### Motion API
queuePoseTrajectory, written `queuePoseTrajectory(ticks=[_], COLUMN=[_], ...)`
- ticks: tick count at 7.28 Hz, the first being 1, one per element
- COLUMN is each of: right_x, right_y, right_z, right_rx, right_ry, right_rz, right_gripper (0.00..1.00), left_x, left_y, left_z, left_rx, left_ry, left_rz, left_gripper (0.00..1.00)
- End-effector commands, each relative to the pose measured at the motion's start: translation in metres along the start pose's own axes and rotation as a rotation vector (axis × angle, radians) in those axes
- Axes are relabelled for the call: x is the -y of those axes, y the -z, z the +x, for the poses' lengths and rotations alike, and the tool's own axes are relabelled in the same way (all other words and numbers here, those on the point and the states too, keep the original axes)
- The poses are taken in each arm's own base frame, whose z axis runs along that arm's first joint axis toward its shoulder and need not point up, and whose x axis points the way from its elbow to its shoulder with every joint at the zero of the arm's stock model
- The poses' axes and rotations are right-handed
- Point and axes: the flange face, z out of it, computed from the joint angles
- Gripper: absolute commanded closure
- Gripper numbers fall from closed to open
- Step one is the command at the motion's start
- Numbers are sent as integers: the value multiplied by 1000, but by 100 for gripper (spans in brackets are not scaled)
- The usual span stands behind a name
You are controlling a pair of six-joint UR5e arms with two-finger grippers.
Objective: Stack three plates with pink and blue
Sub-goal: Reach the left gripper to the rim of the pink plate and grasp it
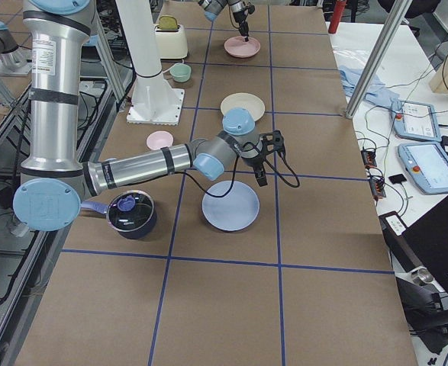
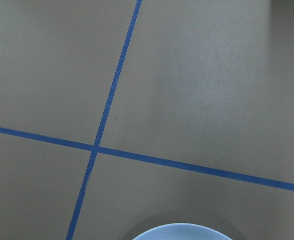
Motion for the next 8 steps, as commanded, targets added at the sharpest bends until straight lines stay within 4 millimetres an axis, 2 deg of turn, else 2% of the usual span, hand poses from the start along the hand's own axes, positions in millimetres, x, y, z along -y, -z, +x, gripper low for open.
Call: queuePoseTrajectory(ticks=[1, 3, 4, 5, 6, 8], right_x=[0, -1, -1, -1, -1, -1], right_y=[0, -2, -2, -2, -2, -3], right_z=[0, 2, 2, 2, 2, 2], right_rx=[-1, -2, -2, -2, -1, -2], right_ry=[-1, -3, -3, -3, -3, -4], right_rz=[-1, -5, -5, -5, -6, -7], right_gripper=[0, 0, 0, 0, 0, 0], left_x=[0, 11, 25, 46, 77, 148], left_y=[6, 21, 31, 36, 44, 68], left_z=[9, 32, 33, 44, 83, 175], left_rx=[-18, -97, -111, -96, -88, -65], left_ry=[-8, -23, -13, 6, 15, 65], left_rz=[0, -22, -8, -9, -16, -25], left_gripper=[100, 100, 100, 100, 100, 100])
